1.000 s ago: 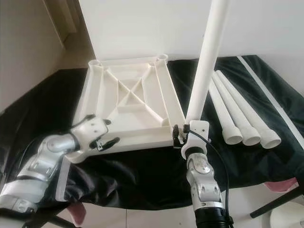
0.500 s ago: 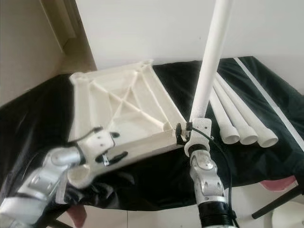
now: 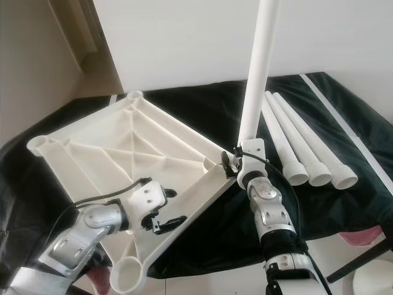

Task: Building children table

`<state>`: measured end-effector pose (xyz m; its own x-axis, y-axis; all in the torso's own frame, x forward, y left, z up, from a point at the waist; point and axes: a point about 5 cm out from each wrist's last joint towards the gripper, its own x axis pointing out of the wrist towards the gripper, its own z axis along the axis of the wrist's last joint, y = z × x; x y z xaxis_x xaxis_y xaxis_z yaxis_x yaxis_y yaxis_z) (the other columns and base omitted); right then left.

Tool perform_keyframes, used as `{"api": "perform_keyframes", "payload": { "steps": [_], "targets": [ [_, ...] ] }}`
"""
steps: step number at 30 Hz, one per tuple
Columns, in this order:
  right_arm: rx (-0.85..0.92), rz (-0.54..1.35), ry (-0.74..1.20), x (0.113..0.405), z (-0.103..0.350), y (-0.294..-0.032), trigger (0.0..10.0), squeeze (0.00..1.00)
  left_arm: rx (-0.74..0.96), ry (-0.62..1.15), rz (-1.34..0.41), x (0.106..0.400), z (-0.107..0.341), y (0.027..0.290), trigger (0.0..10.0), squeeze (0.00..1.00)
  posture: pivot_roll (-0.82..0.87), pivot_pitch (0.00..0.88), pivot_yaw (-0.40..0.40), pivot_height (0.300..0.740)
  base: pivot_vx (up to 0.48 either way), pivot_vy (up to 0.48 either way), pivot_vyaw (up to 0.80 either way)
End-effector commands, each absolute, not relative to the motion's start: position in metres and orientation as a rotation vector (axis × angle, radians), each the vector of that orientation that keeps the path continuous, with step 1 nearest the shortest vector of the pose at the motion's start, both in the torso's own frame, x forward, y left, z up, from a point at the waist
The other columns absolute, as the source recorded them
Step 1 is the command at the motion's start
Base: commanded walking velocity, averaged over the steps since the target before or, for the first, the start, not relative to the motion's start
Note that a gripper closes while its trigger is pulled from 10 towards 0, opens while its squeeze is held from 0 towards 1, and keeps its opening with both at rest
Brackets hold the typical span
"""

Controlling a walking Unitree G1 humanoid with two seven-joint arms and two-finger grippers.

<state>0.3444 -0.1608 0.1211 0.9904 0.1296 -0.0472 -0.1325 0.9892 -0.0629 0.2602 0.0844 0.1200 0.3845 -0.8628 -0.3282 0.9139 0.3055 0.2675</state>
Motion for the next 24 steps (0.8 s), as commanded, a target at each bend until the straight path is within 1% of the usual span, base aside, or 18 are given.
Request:
{"api": "perform_keyframes", "payload": {
  "steps": [1,3,7,11,13,19,21,24],
  "targets": [
    [-0.07,0.136,0.02,0.346,0.124,-0.158,10.0,0.0,0.435,0.084,-1.252,0.261,0.128,0.079,10.0,0.0,-0.04,0.0,0.042,0.74,0.0,0.0,0.0],
    [-0.067,0.103,-0.002,0.344,0.126,-0.166,10.0,0.0,0.403,0.024,-1.2,0.265,0.138,0.08,10.0,0.0,-0.03,0.0,0.037,0.74,0.0,0.0,0.0],
    [-0.052,0.085,-0.034,0.341,0.127,-0.171,10.0,0.0,0.368,-0.007,-1.16,0.269,0.146,0.083,10.0,0.0,-0.03,0.0,0.036,0.74,0.0,0.0,0.0],
    [-0.019,0.083,-0.106,0.334,0.131,-0.173,10.0,0.0,0.316,-0.052,-1.115,0.276,0.159,0.087,10.0,0.0,-0.04,0.003,0.039,0.74,0.0,0.0,0.0],
    [-0.004,0.071,-0.146,0.326,0.134,-0.176,10.0,0.0,0.318,-0.095,-1.091,0.28,0.167,0.092,10.0,0.0,-0.04,0.005,0.04,0.74,0.0,0.0,0.0],
    [0.004,0.039,-0.165,0.313,0.133,-0.182,10.0,0.0,0.355,-0.093,-1.074,0.285,0.17,0.107,10.0,0.0,-0.04,0.018,0.04,0.74,0.0,0.0,0.0],
    [0.006,0.018,-0.164,0.305,0.13,-0.185,10.0,0.0,0.375,-0.083,-1.053,0.289,0.172,0.117,10.0,0.0,-0.04,0.026,0.04,0.74,0.0,0.0,0.0],
    [0.01,0.013,-0.162,0.302,0.129,-0.186,10.0,0.0,0.38,-0.079,-1.047,0.29,0.173,0.12,10.0,0.0,-0.04,0.026,0.04,0.74,0.0,0.0,0.0]
  ]
}}
